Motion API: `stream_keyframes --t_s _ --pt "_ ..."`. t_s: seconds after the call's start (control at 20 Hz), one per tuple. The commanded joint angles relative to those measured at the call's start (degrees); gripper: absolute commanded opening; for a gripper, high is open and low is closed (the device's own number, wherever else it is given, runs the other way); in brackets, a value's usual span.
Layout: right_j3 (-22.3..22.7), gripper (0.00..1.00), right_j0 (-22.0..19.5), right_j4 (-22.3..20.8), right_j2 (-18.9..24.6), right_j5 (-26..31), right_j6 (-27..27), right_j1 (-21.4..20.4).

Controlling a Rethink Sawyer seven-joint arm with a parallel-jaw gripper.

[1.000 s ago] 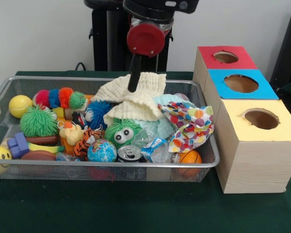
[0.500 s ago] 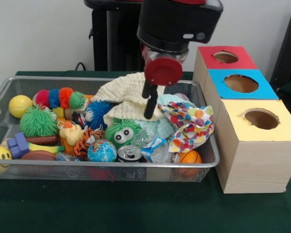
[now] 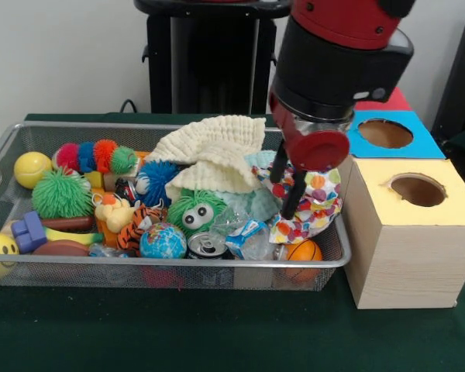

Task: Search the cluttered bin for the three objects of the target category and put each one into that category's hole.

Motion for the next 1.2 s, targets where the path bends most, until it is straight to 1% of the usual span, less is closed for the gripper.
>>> stream_keyframes --t_s 0.05,0.2,0.35,0.45,0.5,0.55,0.6,0.75,0.85,1.05,1.2 --pt "2.5 1.00 0.6 2.0 7.4 1.4 7.2 0.3" --pt "4.7 1.00 0.9 2.3 7.7 -0.2 6.5 -0.7" --pt "5.9 1.00 1.9 2.9 7.7 -0.8 7.8 -1.5" --pt "7.6 1.00 2.2 3.0 8.1 -2.5 7.2 -1.8" --pt "9.1 1.00 2.2 2.8 8.4 -4.4 6.5 -1.6" --pt "11.1 1.00 1.7 3.1 9.6 -6.4 5.2 -1.6" --pt "11.9 1.00 1.5 2.3 9.7 -8.5 4.0 -0.9" --pt "14.7 1.00 -0.1 1.1 12.0 -14.3 0.3 0.3" --pt "12.9 1.00 -0.3 -0.9 10.9 -11.6 -0.6 2.1" --pt "12.2 1.00 -0.8 -0.4 12.6 -11.8 -0.1 3.9" --pt "11.7 1.00 -0.3 -0.7 12.1 -12.8 1.4 5.0"
